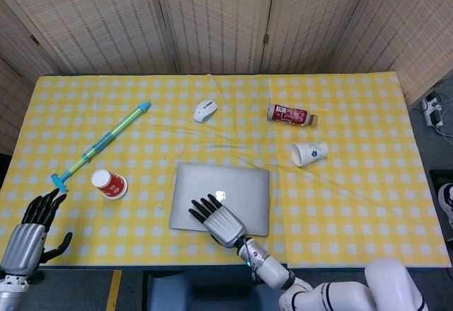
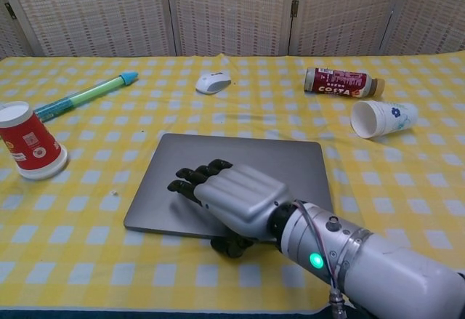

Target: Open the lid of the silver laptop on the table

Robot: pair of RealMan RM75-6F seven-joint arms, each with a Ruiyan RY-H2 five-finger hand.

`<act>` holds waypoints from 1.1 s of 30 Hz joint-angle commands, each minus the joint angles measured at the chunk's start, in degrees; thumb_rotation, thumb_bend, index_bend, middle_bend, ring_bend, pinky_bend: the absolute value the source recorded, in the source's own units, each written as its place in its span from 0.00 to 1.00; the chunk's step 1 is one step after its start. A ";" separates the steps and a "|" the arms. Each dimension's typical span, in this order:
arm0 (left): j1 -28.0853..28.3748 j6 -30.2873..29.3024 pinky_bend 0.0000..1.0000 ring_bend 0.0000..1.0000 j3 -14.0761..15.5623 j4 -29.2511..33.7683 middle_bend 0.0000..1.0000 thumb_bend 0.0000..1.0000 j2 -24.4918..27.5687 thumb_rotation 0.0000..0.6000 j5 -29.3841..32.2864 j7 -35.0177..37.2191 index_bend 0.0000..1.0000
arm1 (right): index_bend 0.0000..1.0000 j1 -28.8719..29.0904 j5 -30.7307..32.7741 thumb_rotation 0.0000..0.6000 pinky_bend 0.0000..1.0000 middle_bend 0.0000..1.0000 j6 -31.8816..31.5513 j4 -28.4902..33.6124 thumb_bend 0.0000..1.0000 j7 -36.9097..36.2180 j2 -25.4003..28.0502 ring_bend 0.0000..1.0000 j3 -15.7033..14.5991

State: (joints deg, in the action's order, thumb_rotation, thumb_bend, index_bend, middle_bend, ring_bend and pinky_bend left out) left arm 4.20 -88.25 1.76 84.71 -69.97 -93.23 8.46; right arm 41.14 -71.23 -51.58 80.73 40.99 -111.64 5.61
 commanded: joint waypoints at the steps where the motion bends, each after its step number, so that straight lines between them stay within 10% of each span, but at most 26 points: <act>1: 0.07 0.07 0.00 0.01 -0.01 -0.07 0.02 0.43 -0.06 1.00 -0.04 -0.01 0.01 | 0.00 0.12 0.21 1.00 0.00 0.00 -0.25 0.01 0.45 0.34 0.16 0.00 -0.07; 33: 0.97 1.45 0.00 0.01 -0.26 -2.33 0.02 0.43 -1.43 1.00 0.41 1.62 0.01 | 0.00 2.05 1.19 1.00 0.00 0.00 -3.85 -0.17 0.70 5.77 -0.03 0.00 0.47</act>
State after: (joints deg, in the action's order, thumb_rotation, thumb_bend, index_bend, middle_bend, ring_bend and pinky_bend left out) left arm 5.10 -86.87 1.52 82.45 -71.34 -92.76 10.00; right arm 42.99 -70.20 -55.11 80.19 46.20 -111.85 5.81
